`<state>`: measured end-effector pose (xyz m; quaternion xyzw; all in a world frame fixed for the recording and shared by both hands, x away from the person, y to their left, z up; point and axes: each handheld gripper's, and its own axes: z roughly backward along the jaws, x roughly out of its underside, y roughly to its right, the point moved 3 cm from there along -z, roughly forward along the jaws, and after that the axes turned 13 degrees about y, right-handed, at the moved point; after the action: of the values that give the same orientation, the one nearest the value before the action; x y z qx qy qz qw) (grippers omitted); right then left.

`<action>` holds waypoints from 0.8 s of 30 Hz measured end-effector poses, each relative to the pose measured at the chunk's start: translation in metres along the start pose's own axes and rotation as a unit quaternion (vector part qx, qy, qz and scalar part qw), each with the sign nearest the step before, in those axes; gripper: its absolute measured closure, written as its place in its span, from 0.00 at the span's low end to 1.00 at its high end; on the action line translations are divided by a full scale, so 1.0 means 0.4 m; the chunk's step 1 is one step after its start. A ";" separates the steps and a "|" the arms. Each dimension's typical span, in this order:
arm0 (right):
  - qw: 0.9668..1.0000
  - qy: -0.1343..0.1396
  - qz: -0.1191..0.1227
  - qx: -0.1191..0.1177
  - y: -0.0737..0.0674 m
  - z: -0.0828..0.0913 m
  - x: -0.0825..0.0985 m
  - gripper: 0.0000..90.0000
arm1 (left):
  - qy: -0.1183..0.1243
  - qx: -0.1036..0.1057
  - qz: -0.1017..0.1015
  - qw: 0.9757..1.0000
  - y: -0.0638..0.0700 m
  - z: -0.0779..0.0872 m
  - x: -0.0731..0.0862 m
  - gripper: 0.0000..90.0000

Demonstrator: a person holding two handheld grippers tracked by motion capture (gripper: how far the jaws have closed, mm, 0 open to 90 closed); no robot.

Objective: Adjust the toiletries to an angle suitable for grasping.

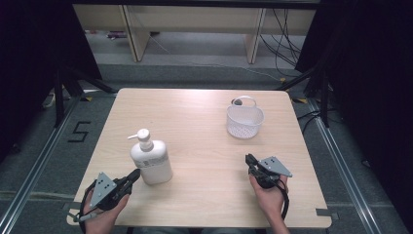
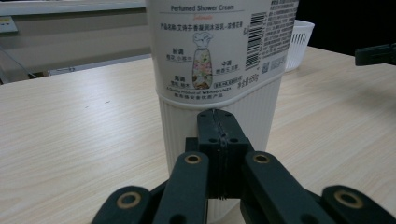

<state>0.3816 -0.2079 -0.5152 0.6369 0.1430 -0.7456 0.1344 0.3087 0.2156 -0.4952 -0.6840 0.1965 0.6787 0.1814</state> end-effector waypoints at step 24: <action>1.000 0.015 0.021 -0.013 -0.022 0.000 -0.013 0.92 | -0.001 0.041 -0.017 0.999 0.074 -0.093 -0.045 0.99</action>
<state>0.3792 -0.1996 -0.5097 0.6494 0.1410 -0.7308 0.1559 0.3253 0.1717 -0.4762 -0.6782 0.2124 0.6677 0.2215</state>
